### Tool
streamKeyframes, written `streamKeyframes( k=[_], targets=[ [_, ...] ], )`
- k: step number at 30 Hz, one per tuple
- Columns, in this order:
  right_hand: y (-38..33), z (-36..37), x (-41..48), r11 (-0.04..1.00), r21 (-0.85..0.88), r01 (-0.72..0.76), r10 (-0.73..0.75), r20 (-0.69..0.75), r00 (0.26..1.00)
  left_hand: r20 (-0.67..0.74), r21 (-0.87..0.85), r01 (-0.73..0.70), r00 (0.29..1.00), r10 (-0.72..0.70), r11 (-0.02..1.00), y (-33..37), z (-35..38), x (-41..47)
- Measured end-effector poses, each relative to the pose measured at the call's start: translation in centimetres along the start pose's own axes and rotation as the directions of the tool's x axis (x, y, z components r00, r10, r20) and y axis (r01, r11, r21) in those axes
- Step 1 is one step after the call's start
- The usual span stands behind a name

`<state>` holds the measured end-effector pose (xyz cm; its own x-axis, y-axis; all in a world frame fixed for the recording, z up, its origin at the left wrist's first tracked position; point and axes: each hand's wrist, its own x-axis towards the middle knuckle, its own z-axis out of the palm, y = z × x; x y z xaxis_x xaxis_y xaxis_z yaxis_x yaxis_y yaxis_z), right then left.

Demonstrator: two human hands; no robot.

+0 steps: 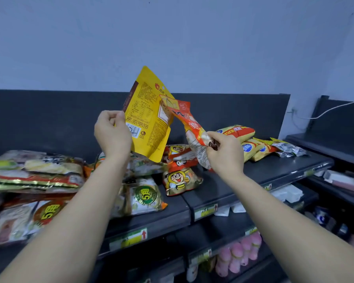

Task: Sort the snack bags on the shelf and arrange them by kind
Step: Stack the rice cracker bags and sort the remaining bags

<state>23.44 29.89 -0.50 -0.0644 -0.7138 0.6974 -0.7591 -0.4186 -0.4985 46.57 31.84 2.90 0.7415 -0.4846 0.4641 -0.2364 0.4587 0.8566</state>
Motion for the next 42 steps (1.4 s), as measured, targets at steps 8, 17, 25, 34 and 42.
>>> streamKeyframes(
  k=[8, 17, 25, 34, 42],
  targets=[
    [3.5, 4.1, 8.2, 0.987, -0.150, 0.054, -0.037, 0.111, 0.993, -0.056, -0.011, -0.004, 0.998, 0.003, 1.000, -3.3, 8.1, 3.4],
    [5.4, 10.2, 13.3, 0.994, -0.032, -0.101, 0.097, 0.668, 0.738, -0.021, 0.131, -0.158, 0.987, 0.162, 0.979, -6.1, 12.7, 5.9],
    [9.9, 7.6, 15.7, 0.318, 0.671, -0.670, 0.079, 0.686, 0.723, 0.166, 0.196, -0.306, 0.947, 0.276, 0.932, -5.9, 17.7, 1.5],
    [15.0, 0.3, 17.0, 0.284, 0.688, -0.668, 0.099, 0.672, 0.734, 0.443, 0.236, -0.721, 0.677, 0.588, 0.652, -3.5, 26.0, -7.5],
    [24.1, -5.6, 18.5, 0.297, 0.755, -0.585, 0.357, 0.480, 0.801, 0.652, 0.162, -0.841, 0.484, 0.583, 0.517, -3.7, 33.8, -15.9]
  ],
)
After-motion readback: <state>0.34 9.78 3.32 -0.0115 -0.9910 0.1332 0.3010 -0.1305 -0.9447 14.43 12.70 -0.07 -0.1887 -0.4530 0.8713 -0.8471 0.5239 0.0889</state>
